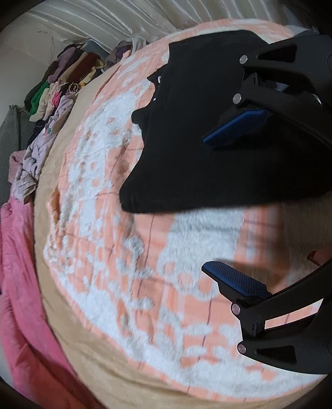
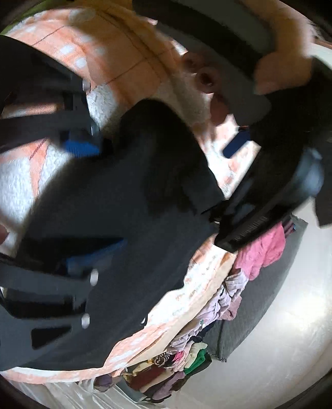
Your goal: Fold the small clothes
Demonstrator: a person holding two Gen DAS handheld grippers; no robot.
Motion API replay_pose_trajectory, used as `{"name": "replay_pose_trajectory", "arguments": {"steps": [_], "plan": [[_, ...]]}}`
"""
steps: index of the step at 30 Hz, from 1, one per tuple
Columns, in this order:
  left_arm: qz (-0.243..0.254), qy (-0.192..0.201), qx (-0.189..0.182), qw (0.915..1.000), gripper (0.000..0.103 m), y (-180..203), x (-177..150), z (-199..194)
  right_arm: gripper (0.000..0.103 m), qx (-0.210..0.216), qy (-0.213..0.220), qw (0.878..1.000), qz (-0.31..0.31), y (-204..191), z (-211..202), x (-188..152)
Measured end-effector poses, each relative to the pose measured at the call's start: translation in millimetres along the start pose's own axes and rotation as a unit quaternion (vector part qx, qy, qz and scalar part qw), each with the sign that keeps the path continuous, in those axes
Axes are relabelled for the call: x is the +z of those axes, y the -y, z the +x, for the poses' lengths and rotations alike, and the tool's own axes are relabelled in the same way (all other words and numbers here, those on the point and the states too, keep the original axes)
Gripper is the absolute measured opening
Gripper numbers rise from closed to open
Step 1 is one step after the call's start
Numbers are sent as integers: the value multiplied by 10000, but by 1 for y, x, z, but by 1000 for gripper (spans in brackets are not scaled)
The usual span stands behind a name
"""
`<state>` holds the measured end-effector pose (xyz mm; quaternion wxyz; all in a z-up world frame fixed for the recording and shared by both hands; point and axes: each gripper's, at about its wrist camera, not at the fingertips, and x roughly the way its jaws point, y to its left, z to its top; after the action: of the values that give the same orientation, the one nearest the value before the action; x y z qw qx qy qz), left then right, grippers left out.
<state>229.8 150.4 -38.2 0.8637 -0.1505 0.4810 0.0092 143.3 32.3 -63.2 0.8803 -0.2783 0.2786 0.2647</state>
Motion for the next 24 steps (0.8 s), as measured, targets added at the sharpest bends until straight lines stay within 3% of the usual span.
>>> {"name": "replay_pose_trajectory", "arguments": {"steps": [2, 8, 9, 10, 11, 14, 19, 24], "plan": [[-98, -132, -135, 9998, 84, 3, 0, 5, 25, 100, 145, 9998, 98, 8, -7, 0], [-290, -322, -759, 9962, 83, 23, -3, 3, 15, 9, 537, 9979, 358, 30, -32, 0], [-264, -314, -834, 9957, 78, 30, -2, 0, 14, 2, 595, 9973, 434, 36, -38, 0], [-191, -297, -873, 9956, 60, 40, -1, -3, 14, -5, 637, 9967, 494, 40, -41, 0], [-107, -270, -870, 9958, 52, 50, 0, -6, 13, -6, 688, 9960, 573, 46, -45, -1], [103, -130, -870, 9961, 38, 78, 3, -17, 11, -100, 846, 9921, 922, 68, -58, -7], [540, 131, -861, 9947, 31, 126, 7, -38, 11, -270, 984, 9869, 1248, 95, -77, -24], [831, 244, -899, 9922, 31, 172, 7, -46, 10, -323, 1129, 9783, 1707, 126, -92, -42]]}}
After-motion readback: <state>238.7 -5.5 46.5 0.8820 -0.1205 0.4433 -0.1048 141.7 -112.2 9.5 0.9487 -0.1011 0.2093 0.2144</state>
